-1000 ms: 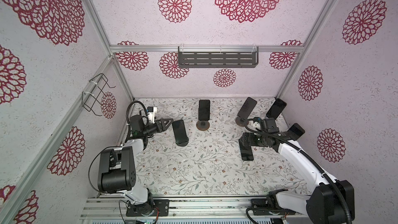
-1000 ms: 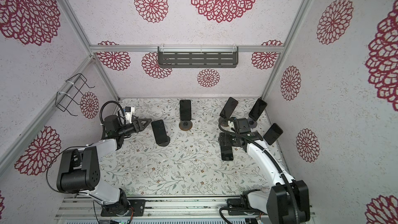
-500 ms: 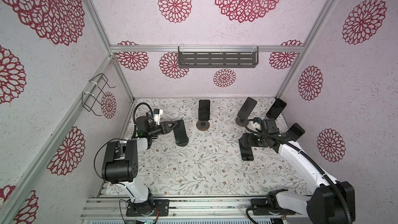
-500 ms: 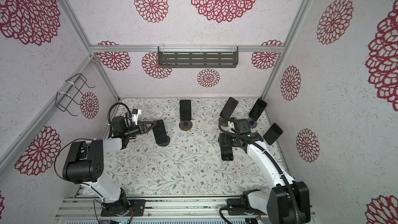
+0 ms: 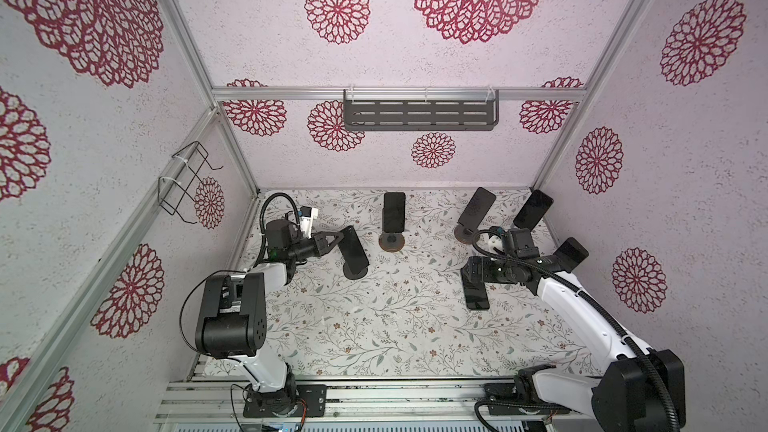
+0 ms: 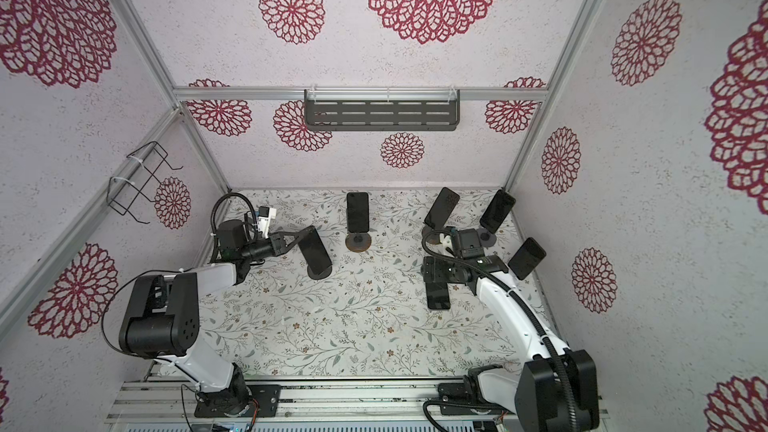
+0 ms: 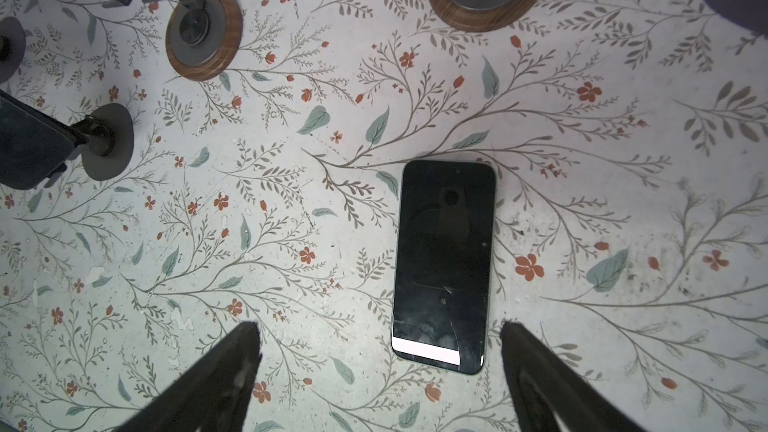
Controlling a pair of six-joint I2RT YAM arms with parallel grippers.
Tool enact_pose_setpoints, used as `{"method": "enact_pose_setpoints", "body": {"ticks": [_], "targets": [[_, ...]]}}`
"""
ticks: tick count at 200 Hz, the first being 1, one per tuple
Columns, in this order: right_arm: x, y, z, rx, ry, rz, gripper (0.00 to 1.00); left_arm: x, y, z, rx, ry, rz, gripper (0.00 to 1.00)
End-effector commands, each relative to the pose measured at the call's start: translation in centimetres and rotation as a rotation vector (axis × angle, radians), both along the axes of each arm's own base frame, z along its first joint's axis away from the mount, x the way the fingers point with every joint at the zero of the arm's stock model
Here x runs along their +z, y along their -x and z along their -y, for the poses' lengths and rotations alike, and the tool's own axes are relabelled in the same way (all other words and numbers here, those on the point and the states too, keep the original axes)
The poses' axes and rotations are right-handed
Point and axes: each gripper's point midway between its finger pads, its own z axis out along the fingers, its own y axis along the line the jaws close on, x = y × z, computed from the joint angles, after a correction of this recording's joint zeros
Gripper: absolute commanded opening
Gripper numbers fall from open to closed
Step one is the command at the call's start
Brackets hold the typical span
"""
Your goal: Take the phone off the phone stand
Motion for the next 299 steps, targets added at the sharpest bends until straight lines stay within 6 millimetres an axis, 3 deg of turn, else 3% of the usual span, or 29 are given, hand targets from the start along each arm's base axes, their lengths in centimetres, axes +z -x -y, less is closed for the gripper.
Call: {"method": "enact_pose_setpoints", "body": {"ticks": [1,62,88,118,143,158,194,259,299], "targets": [[1.3,-0.4,-0.4,0.010,-0.021,0.038,0.93,3.1,0.1,0.7,-0.014,-0.047,0.066,0.12],[4.3,0.6,-4.0,0.112,-0.035,0.126,0.88,6.4,2.0,3.6,-0.026,-0.167,-0.022,0.03],[6.3,1.0,-8.7,0.202,-0.075,0.183,0.82,7.5,2.0,4.2,0.083,-0.202,-0.153,0.00],[8.6,1.0,-14.5,0.296,-0.209,0.265,0.81,8.1,3.6,5.8,0.079,-0.335,-0.230,0.00],[9.7,1.6,-19.8,0.398,-0.315,0.303,0.87,8.6,4.7,8.5,0.004,-0.386,-0.212,0.00],[9.7,1.5,-21.7,0.423,-0.348,0.292,0.91,8.4,4.9,9.8,-0.037,-0.368,-0.228,0.00],[9.1,0.4,-23.6,0.401,-0.388,0.261,0.98,7.2,5.3,11.5,-0.095,-0.286,-0.280,0.00],[7.2,0.2,-27.9,0.418,-0.488,0.213,0.99,6.6,5.5,11.2,-0.061,-0.244,-0.271,0.00],[5.8,-0.2,-27.8,0.383,-0.452,0.195,0.99,6.8,5.5,11.3,-0.063,-0.232,-0.266,0.00]]}}
